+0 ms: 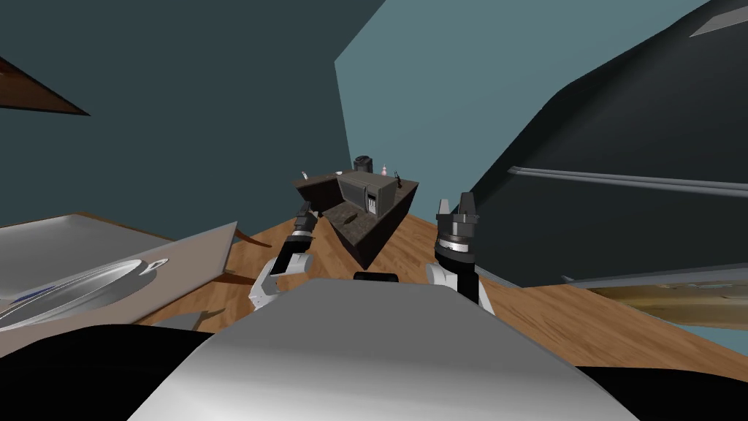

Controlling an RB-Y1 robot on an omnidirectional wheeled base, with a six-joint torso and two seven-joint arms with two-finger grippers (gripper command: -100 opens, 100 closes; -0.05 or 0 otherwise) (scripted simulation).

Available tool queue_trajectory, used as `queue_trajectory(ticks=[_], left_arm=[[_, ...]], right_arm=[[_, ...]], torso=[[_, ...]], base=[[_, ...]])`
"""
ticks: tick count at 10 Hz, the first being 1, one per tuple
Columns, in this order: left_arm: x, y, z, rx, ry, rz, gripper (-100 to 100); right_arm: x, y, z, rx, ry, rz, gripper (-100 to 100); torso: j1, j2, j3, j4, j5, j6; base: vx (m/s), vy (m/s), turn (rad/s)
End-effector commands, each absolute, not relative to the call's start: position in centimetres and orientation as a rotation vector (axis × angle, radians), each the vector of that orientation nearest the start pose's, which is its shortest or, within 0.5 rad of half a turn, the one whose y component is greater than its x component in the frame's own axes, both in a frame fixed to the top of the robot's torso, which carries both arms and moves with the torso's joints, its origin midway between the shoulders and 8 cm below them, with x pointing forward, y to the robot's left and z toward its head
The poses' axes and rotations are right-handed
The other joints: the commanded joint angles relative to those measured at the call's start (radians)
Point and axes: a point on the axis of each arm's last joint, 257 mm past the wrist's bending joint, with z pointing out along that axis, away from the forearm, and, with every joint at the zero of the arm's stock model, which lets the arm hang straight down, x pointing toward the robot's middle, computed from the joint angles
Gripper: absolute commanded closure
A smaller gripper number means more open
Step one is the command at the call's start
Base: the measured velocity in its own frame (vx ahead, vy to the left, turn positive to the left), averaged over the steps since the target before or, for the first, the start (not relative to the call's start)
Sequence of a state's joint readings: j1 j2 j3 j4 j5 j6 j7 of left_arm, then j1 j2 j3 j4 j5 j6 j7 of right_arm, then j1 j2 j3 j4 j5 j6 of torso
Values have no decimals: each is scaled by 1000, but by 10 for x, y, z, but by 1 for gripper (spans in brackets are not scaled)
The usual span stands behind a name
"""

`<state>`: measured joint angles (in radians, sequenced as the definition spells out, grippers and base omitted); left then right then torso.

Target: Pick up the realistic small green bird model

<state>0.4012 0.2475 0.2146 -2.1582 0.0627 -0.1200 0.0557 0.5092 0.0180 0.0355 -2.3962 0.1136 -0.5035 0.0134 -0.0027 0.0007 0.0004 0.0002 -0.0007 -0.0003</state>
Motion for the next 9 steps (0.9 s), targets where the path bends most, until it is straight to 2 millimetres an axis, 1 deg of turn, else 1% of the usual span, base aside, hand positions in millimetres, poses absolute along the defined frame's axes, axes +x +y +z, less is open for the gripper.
queue_trajectory(ticks=[1,2,4,5,7,8,9], left_arm=[[411,378,-55,-881,964,-1038,-100],[416,393,-57,-910,965,-1023,-100],[418,397,-66,-944,986,-1006,-100],[422,413,-67,-977,984,-990,-100],[424,416,-77,-1011,1003,-971,-100],[427,433,-77,-1044,996,-957,-100],[428,435,-84,-1068,1008,-943,-100]], right_arm=[[320,-252,72,511,586,1269,0],[320,-252,72,511,586,1269,0],[320,-252,72,511,586,1269,0],[320,-252,72,511,586,1269,0],[320,-252,72,511,586,1269,0],[320,-252,72,511,586,1269,0],[320,-252,72,511,586,1269,0]], torso=[[0,0,0,0,0,0],[1,0,0,0,0,0],[0,0,0,0,0,0],[1,0,0,0,0,0],[0,0,0,0,0,0],[1,0,0,0,0,0],[0,0,0,0,0,0]], base=[[-2,-24,13],[-14,-51,-95],[-7,-40,-33],[-1,-46,-110],[-2,-45,-25],[-6,-56,-105],[-7,-54,-55]])
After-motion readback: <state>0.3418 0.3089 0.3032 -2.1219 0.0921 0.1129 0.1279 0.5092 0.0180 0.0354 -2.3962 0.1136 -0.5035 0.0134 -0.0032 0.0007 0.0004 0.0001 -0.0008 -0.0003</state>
